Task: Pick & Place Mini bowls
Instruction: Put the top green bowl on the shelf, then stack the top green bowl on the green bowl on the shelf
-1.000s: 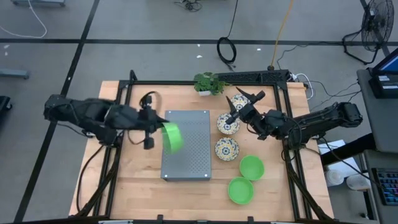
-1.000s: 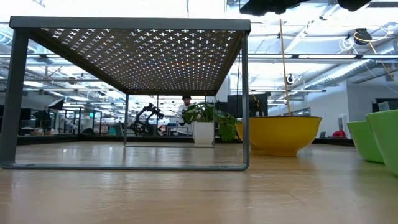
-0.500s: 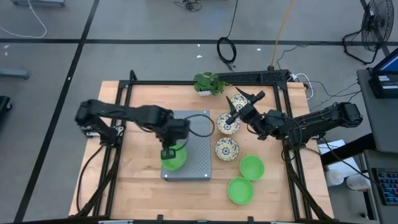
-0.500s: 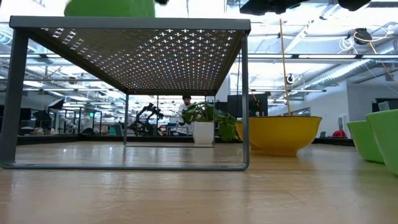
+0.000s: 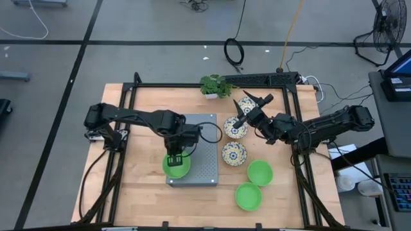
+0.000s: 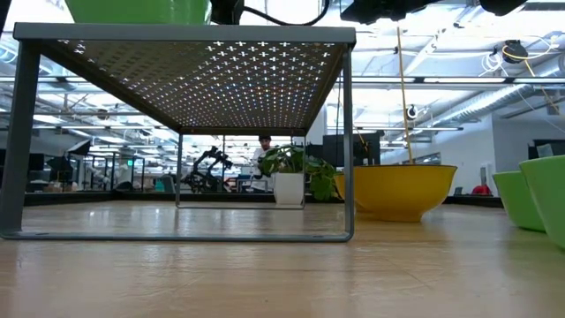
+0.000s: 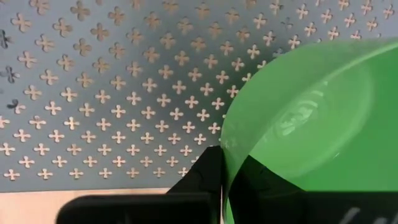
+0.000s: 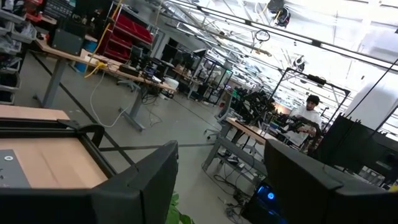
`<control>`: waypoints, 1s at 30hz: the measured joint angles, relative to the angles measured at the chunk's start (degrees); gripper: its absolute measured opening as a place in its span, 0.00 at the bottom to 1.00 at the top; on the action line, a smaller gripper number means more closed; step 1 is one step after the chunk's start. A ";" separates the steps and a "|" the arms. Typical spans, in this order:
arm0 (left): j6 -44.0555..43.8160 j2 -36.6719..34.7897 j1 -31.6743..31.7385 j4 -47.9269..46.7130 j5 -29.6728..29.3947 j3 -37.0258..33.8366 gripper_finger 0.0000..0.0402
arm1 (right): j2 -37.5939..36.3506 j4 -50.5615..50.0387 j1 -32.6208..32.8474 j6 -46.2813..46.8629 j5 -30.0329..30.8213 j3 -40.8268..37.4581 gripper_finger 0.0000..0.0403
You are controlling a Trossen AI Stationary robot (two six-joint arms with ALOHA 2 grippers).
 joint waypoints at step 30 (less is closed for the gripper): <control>10.30 -25.85 -1.93 17.30 -15.98 3.65 0.45 | 0.00 -0.01 0.23 -0.03 0.20 0.00 0.56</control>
